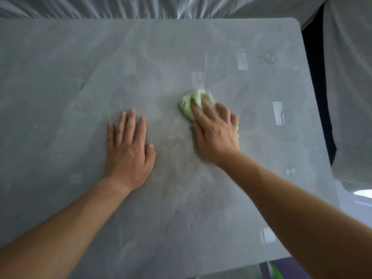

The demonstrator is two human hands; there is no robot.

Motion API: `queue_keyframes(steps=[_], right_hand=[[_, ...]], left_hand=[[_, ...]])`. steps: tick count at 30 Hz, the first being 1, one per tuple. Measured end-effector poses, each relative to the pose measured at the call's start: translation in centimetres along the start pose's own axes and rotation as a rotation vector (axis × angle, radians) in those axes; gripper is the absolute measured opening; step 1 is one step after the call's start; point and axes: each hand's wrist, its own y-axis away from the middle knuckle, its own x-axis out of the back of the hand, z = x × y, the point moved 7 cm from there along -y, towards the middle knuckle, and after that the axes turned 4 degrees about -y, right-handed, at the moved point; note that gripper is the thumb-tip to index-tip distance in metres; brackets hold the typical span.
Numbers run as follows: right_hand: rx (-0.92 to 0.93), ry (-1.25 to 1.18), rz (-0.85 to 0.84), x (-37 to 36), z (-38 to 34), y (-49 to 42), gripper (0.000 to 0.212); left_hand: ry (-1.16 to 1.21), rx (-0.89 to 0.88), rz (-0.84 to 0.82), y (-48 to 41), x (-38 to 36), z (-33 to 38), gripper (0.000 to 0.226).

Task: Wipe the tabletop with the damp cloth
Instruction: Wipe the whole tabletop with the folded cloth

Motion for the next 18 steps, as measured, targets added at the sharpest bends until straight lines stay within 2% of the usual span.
queue_keyframes(steps=[4, 5, 8, 10, 15, 18], right_hand=[[0.266, 0.002, -0.08, -0.6, -0.6, 4.8, 0.043], [0.249, 0.006, -0.065, -0.2, 0.5, 3.9, 0.042], [0.032, 0.029, -0.012, 0.9, 3.3, 0.3, 0.048], [-0.045, 0.003, -0.003, 0.8, 2.8, 0.8, 0.051], [0.116, 0.001, -0.088, -0.3, -0.8, 8.0, 0.056], [0.163, 0.04, -0.069, -0.1, -0.2, 6.1, 0.052]], left_hand=[[-0.017, 0.019, -0.015, 0.2, -0.1, 0.0, 0.072], [-0.023, 0.018, -0.015, 0.2, -0.2, 0.0, 0.072], [-0.044, 0.011, -0.021, 0.2, -0.5, -0.1, 0.073], [-0.051, 0.016, -0.022, 0.2, -0.5, 0.0, 0.073], [-0.072, 0.028, -0.029, 0.1, -0.4, 0.3, 0.074], [-0.066, 0.019, -0.032, 0.2, -0.6, 0.1, 0.074]])
